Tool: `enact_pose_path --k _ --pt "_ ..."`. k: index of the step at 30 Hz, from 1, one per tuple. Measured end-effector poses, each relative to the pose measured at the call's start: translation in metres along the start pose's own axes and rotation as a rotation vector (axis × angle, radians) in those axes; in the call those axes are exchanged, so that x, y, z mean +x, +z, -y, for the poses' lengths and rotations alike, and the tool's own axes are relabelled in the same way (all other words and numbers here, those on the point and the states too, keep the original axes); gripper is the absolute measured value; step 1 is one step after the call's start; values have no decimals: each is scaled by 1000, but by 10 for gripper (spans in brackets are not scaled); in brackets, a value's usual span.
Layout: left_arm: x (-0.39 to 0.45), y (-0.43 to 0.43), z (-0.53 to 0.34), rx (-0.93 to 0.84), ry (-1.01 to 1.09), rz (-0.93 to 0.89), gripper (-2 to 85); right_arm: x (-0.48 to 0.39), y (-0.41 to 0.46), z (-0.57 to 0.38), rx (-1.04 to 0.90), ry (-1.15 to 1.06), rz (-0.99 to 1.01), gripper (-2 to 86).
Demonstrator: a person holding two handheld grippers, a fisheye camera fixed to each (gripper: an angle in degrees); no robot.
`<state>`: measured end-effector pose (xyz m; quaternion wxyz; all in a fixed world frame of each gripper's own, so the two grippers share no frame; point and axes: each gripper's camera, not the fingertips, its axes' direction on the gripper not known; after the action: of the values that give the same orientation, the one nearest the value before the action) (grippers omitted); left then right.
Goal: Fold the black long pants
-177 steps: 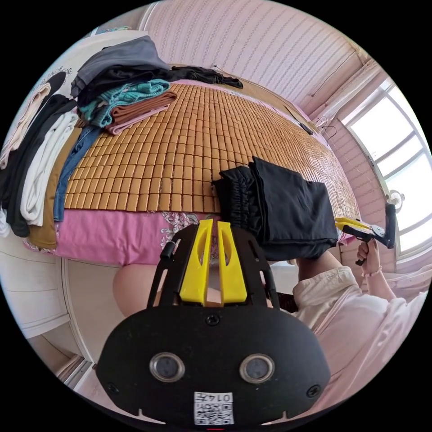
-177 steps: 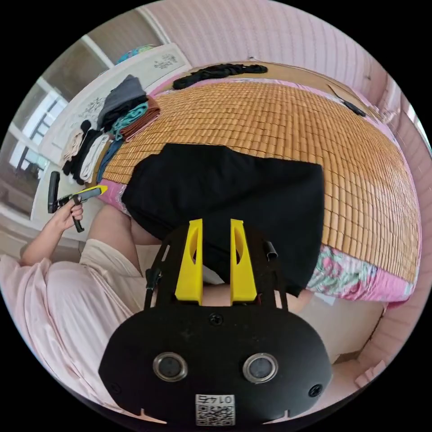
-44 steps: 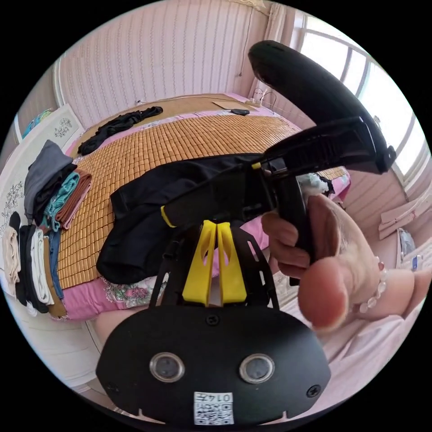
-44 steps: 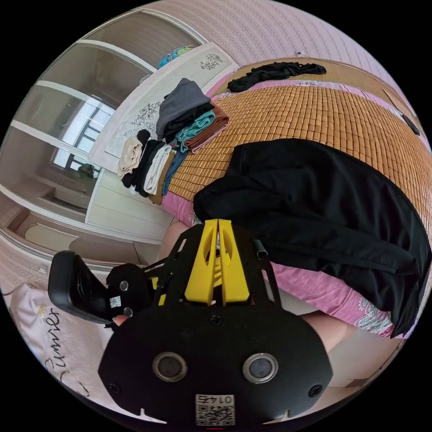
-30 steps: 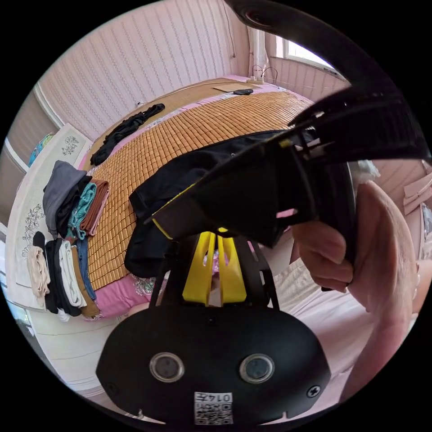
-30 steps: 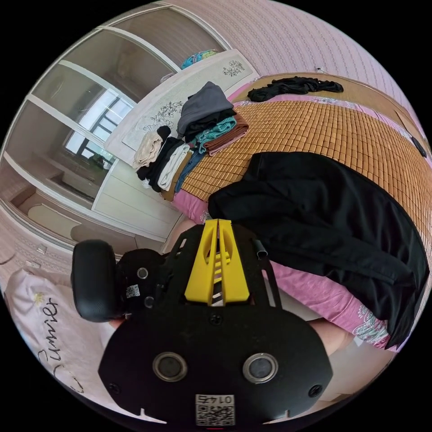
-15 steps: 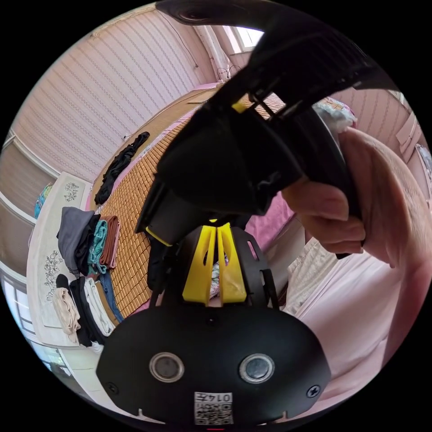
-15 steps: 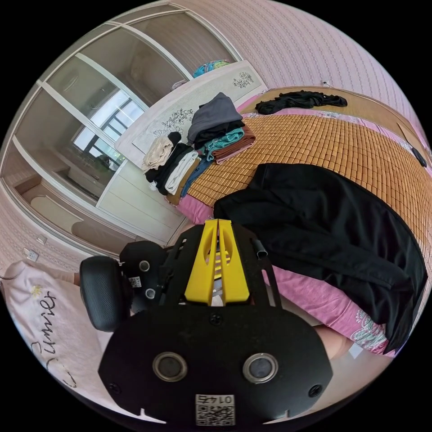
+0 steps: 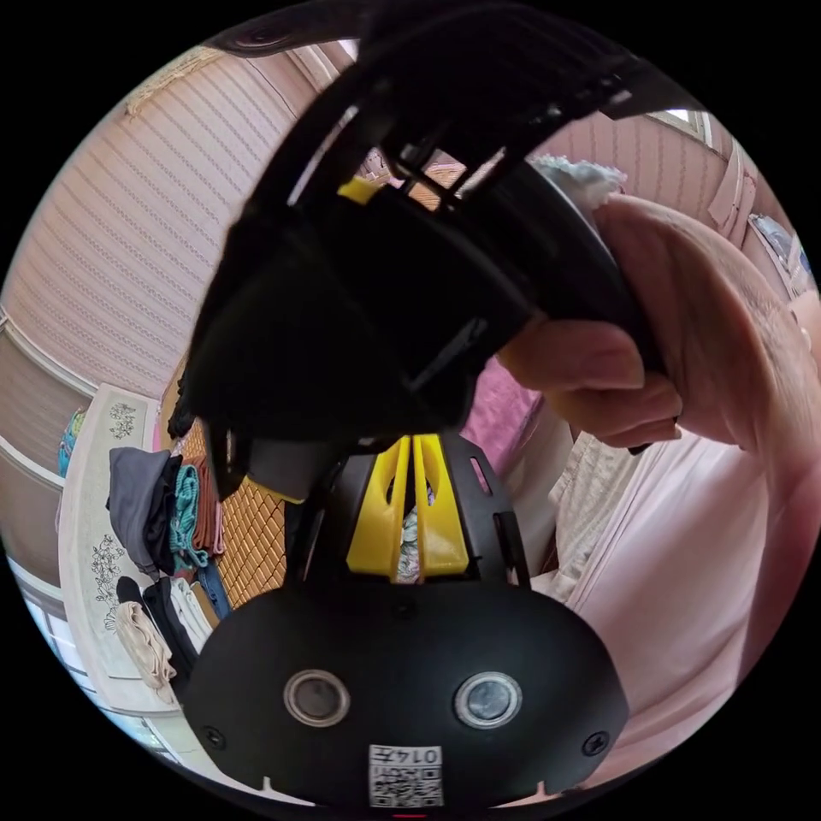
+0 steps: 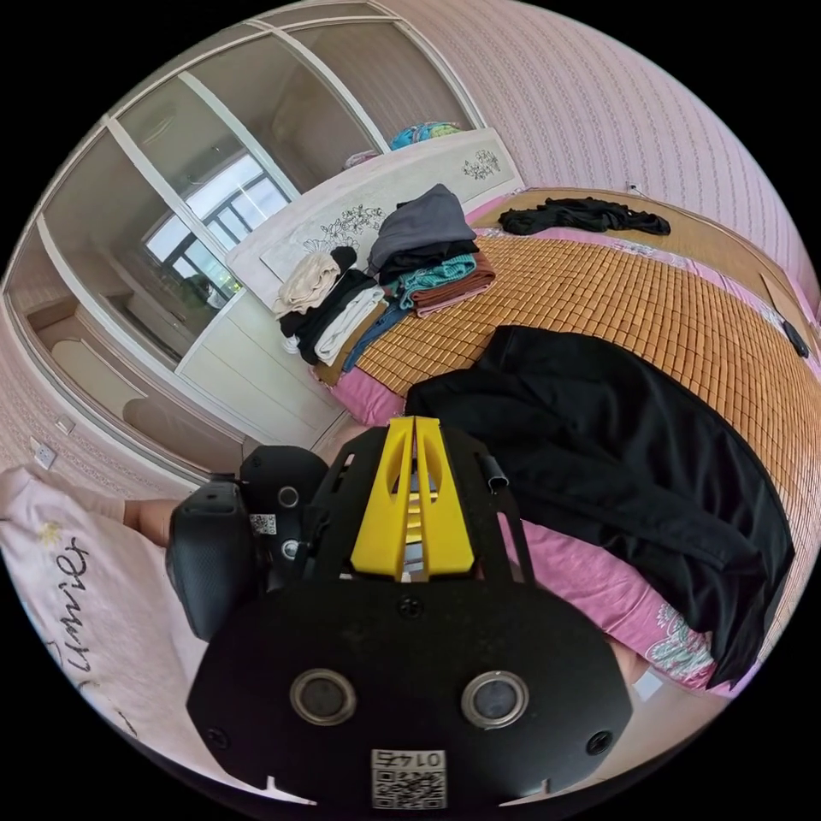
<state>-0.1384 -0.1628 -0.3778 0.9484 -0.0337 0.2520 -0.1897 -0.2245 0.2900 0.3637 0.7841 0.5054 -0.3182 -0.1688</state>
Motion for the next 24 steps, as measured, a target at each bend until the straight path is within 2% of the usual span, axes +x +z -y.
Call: enact_pose_path --k 10,15,21,24 --pt "-18 26 -7 -40 42 -123 -8 -17 21 32 -46 8 -24 -3" --pt "-33 45 -13 -96 22 -87 -9 -21 33 53 -75 42 -29 -3" --pt "-74 73 -36 -140 -100 -63 -9 -26 48 84 -117 76 -87 -3" --pt "-100 92 -49 -184 -169 -93 -9 -16 65 101 -212 134 -144 -3"
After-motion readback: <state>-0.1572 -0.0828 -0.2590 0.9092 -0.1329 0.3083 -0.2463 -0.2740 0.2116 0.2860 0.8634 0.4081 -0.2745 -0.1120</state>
